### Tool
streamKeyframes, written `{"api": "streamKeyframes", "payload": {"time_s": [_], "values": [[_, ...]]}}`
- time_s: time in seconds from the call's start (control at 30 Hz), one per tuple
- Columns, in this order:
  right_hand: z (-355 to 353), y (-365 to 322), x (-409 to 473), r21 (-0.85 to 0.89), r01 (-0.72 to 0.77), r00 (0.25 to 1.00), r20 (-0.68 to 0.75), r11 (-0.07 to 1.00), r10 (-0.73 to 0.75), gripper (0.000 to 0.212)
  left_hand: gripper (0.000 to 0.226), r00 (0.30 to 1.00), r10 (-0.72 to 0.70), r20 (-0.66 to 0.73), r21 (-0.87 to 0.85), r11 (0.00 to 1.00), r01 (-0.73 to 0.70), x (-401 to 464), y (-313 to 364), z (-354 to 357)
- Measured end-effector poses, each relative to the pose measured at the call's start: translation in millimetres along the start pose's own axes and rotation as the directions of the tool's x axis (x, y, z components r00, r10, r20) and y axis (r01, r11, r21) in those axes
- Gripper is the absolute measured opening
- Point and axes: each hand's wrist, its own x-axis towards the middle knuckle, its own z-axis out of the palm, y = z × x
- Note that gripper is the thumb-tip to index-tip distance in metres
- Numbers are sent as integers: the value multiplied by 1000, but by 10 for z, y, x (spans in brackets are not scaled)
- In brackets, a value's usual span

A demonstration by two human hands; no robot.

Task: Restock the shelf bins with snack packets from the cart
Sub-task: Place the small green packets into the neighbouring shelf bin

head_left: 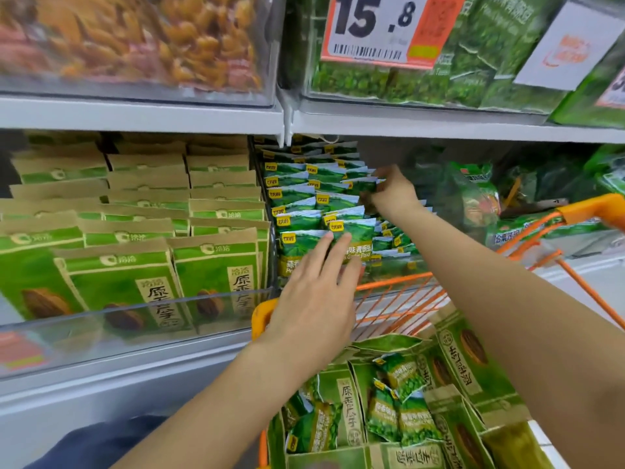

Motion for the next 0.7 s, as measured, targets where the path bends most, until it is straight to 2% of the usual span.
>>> {"api": "streamKeyframes", "payload": {"time_s": [0.07, 0.13, 0.2, 0.23, 0.27, 0.3, 0.33, 0.37, 0.4, 0.43, 0.47, 0.5, 0.6, 0.7], "values": [[-76, -26, -158, 74, -9, 997, -78, 997, 15, 50, 49, 1000, 15, -20, -28, 999, -16, -4, -28, -2], [-243, -22, -459, 126, 69, 980, -192, 990, -44, 46, 43, 998, 30, -54, -88, 995, -35, 0, -45, -30], [-412, 4, -917, 254, 222, 952, -264, 941, -153, 26, 37, 994, 48, -98, -126, 990, -60, -2, -45, -92], [-468, 59, -1153, 312, 271, 950, -239, 911, -201, 13, 32, 992, 57, -117, -142, 987, -74, -12, -39, -125], [-521, 99, -1426, 329, 289, 956, -156, 899, -250, 6, 29, 990, 65, -123, -155, 984, -84, -34, -26, -154], [-553, 156, -1675, 288, 279, 957, -5, 916, -290, 9, 29, 991, 72, -117, -159, 983, -90, -61, -10, -179], [-571, 204, -1921, 177, 278, 924, 221, 944, -313, 10, 31, 992, 74, -102, -161, 983, -90, -95, 11, -200], [-556, 243, -2121, 16, 325, 827, 481, 946, -292, 5, 35, 993, 72, -91, -160, 983, -85, -125, 29, -209], [-510, 260, -2303, -122, 422, 686, 691, 898, -228, 7, 37, 994, 67, -86, -158, 984, -80, -155, 48, -218], [-434, 290, -2439, -198, 530, 565, 808, 825, -169, 19, 39, 994, 62, -90, -160, 984, -75, -181, 63, -223], [-328, 321, -2552, -220, 619, 480, 866, 754, -141, 28, 38, 994, 51, -92, -171, 983, -66, -201, 78, -229], [-222, 321, -2639, -208, 676, 434, 888, 707, -154, 33, 36, 995, 36, -94, -186, 981, -53, -218, 91, -239], [113, 306, -2816, -113, 767, 358, 892, 632, -275, 38, 29, 993, 19, -116, -201, 979, -42, -276, 107, -261], [280, 319, -2863, -76, 813, 285, 917, 577, -280, 33, 25, 991, 36, -126, -171, 984, -57, -331, 112, -261]]}}
